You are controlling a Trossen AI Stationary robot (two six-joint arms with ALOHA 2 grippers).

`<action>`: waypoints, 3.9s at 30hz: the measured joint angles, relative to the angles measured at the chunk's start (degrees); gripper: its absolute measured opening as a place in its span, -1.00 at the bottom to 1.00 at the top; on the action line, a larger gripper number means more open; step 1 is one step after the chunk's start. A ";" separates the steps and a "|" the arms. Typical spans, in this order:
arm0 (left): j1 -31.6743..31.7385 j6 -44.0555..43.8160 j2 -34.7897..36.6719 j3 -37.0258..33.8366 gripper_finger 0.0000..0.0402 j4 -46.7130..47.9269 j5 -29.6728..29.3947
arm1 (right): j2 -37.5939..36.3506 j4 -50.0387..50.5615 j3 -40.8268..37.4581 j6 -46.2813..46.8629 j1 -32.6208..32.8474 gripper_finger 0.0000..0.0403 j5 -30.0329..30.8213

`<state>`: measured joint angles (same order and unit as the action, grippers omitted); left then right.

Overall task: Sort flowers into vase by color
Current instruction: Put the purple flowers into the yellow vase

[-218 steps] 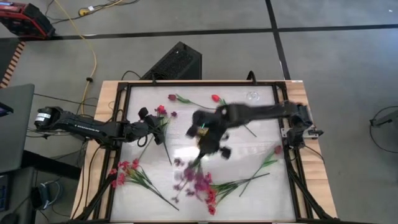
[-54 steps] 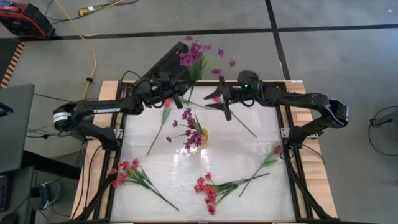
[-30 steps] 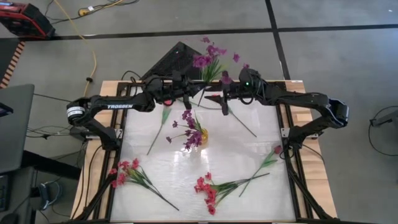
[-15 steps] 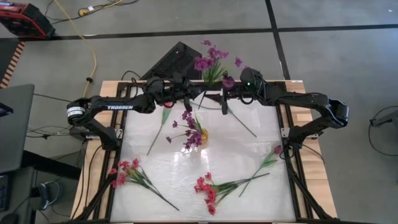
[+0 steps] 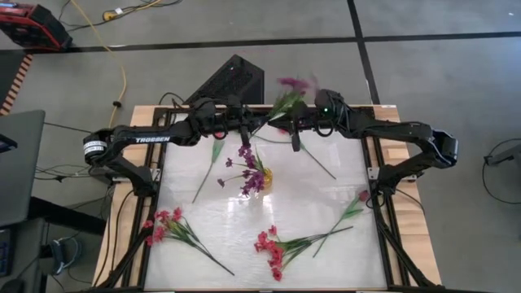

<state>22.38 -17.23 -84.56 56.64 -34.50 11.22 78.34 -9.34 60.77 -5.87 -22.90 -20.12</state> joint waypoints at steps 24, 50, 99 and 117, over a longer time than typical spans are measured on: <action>0.84 10.35 18.10 -0.12 -0.17 31.03 -12.10 | 3.73 29.42 0.02 11.70 -1.14 -0.66 8.11; -17.23 -1.65 36.32 -46.46 -0.17 -5.81 -24.49 | 29.84 15.96 0.83 30.08 -2.06 0.13 9.12; -28.42 1.93 23.44 -47.47 -0.17 -15.48 -31.58 | -1.53 -61.06 -34.58 35.35 12.57 -0.93 29.17; -28.42 1.04 23.46 -47.50 -0.17 -16.06 -32.79 | 24.28 -80.43 -27.14 26.39 20.66 -0.93 40.10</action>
<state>-6.04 -16.19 -61.10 9.15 -50.56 -21.57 102.62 -89.77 33.63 20.52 -2.23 19.98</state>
